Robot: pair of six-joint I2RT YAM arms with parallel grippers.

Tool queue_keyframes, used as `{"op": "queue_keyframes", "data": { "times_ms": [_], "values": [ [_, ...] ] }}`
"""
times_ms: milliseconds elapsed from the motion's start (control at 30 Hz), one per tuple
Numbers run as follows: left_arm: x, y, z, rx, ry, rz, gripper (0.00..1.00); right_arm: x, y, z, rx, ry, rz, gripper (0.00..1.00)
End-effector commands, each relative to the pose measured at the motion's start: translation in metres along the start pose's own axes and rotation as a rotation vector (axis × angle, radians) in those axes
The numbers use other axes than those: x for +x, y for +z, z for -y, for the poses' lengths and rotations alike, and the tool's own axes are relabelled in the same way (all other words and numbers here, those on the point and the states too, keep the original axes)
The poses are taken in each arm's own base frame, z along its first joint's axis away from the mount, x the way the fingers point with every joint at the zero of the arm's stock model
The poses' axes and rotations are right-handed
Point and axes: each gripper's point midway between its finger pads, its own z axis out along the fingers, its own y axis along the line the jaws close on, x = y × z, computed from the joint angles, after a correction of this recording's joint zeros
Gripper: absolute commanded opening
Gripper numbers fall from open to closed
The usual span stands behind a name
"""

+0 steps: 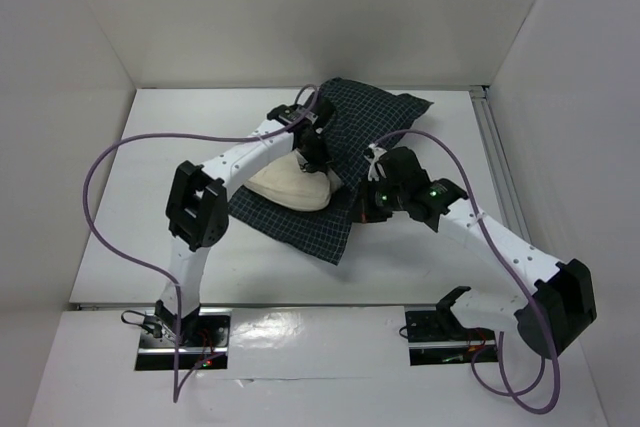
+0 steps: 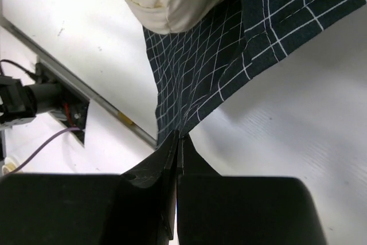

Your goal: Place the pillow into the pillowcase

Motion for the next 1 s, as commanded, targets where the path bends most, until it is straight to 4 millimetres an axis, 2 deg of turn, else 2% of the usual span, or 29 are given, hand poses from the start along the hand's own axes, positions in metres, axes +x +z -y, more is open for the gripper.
{"op": "queue_keyframes", "data": {
  "times_ms": [0,100,133,167,200,233,267,300,333,367,433,467,500,533,567,600,667,700,733,767,800,833,867,900,933,967],
  "values": [
    [-0.055,0.013,0.039,0.096,-0.076,0.219,0.0,0.013,-0.026,-0.014,-0.047,-0.009,-0.07,0.0],
    [-0.026,0.02,0.051,0.148,0.053,0.123,0.02,0.018,-0.029,0.011,0.071,0.023,-0.085,0.0],
    [-0.018,0.022,0.047,0.145,0.08,0.092,0.1,0.013,-0.032,0.018,0.124,0.022,-0.064,0.01],
    [-0.002,0.016,0.052,0.153,0.128,0.07,0.2,0.011,-0.038,0.029,0.174,0.049,-0.062,0.3],
    [0.003,0.001,0.052,0.162,0.192,0.077,0.3,0.007,-0.041,0.033,0.197,0.044,-0.048,0.41],
    [0.017,-0.003,0.042,0.135,0.224,0.045,0.58,-0.006,-0.048,0.03,0.204,0.021,-0.002,0.53],
    [0.026,-0.012,0.041,0.146,0.252,0.022,0.67,-0.015,-0.053,0.034,0.224,0.037,0.023,0.65],
    [0.03,-0.035,0.043,0.184,0.314,0.034,0.73,-0.018,-0.055,0.034,0.234,0.027,0.024,0.67],
    [0.043,-0.039,0.025,0.144,0.326,-0.007,0.78,-0.026,-0.056,0.038,0.258,0.031,0.043,0.67],
    [0.047,-0.048,0.019,0.139,0.338,-0.012,0.8,-0.034,-0.06,0.036,0.268,0.027,0.063,0.67],
    [0.053,-0.06,-0.002,0.098,0.378,-0.012,0.82,-0.042,-0.058,0.04,0.298,0.018,0.07,0.65],
    [0.049,-0.078,-0.01,0.103,0.388,0.017,0.75,-0.051,-0.057,0.038,0.295,0.011,0.097,0.63],
    [0.039,-0.082,-0.024,0.075,0.373,0.044,0.65,-0.055,-0.051,0.041,0.306,0.012,0.097,0.61],
    [0.035,-0.086,-0.036,0.051,0.357,0.064,0.49,-0.066,-0.046,0.036,0.282,0.003,0.125,0.6],
    [0.034,-0.081,-0.054,0.015,0.348,0.066,0.45,-0.071,-0.041,0.034,0.27,0.001,0.13,0.6],
    [0.018,-0.087,-0.073,-0.002,0.292,0.09,0.42,-0.075,-0.033,0.021,0.241,-0.03,0.13,0.6],
    [0.007,-0.086,-0.096,-0.024,0.229,0.092,0.46,-0.081,-0.008,0.005,0.226,-0.056,0.122,0.64],
    [-0.009,-0.093,-0.116,-0.04,0.171,0.121,0.5,-0.086,0.001,-0.019,0.214,-0.115,0.139,0.77],
    [-0.013,-0.096,-0.121,-0.024,0.144,0.128,0.55,-0.084,0.023,-0.021,0.235,-0.136,0.112,0.83],
    [-0.02,-0.099,-0.129,-0.026,0.119,0.15,0.59,-0.086,0.035,-0.03,0.238,-0.16,0.114,0.87],
    [-0.028,-0.101,-0.146,-0.032,0.068,0.157,0.65,-0.091,0.045,-0.047,0.234,-0.195,0.135,0.9],
    [-0.033,-0.109,-0.149,-0.008,0.045,0.17,0.67,-0.088,0.072,-0.043,0.265,-0.207,0.109,0.9],
    [-0.034,-0.107,-0.157,-0.012,0.023,0.162,0.67,-0.09,0.084,-0.043,0.288,-0.227,0.111,0.9],
    [-0.038,-0.113,-0.162,-0.004,0.004,0.173,0.67,-0.102,0.092,-0.046,0.32,-0.237,0.142,0.9],
    [-0.042,-0.112,-0.169,0.012,-0.027,0.168,0.67,-0.092,0.119,-0.036,0.364,-0.268,0.102,0.9],
    [-0.045,-0.116,-0.171,0.022,-0.038,0.175,0.67,-0.094,0.13,-0.029,0.393,-0.278,0.102,0.88]
  ]
}}
